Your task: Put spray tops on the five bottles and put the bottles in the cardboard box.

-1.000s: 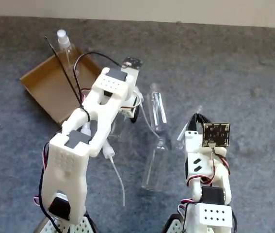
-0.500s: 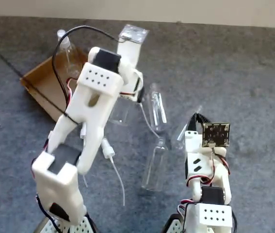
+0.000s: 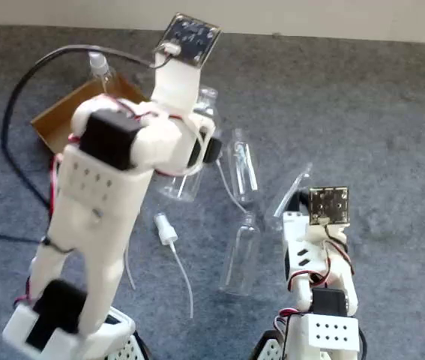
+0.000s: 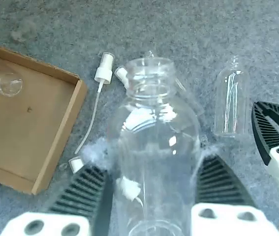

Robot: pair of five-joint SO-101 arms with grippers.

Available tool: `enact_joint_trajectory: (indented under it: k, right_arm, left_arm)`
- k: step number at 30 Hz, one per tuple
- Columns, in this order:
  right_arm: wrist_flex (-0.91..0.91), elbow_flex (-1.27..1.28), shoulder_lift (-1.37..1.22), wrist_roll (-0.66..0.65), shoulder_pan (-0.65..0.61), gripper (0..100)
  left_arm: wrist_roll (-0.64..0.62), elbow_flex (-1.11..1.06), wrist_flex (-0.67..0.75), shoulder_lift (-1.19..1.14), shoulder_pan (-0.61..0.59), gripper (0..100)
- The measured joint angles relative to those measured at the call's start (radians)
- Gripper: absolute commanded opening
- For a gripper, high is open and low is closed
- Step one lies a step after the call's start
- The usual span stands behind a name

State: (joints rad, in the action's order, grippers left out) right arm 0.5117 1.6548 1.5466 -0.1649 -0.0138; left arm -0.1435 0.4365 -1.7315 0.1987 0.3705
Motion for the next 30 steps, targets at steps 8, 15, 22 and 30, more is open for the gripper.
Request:
enact_joint_trajectory:
  k: [8,15,22,30]
  right_arm:
    - [0.333,-0.270,0.000,-0.052,-0.002,7.7]
    - [0.545,-0.500,0.003,-0.140,-0.121,11.8]
    - [0.655,-0.644,-0.038,-0.144,-0.262,11.8]
    - [0.736,-0.836,-0.423,-0.144,-0.459,11.9]
  left_arm:
    - [0.000,-0.285,0.000,0.281,-0.003,5]
    - [0.000,-0.525,0.015,0.546,-0.167,5]
    - [0.083,-0.790,0.098,0.741,-0.356,5]
    - [0.095,-1.026,0.186,0.941,-0.559,5]
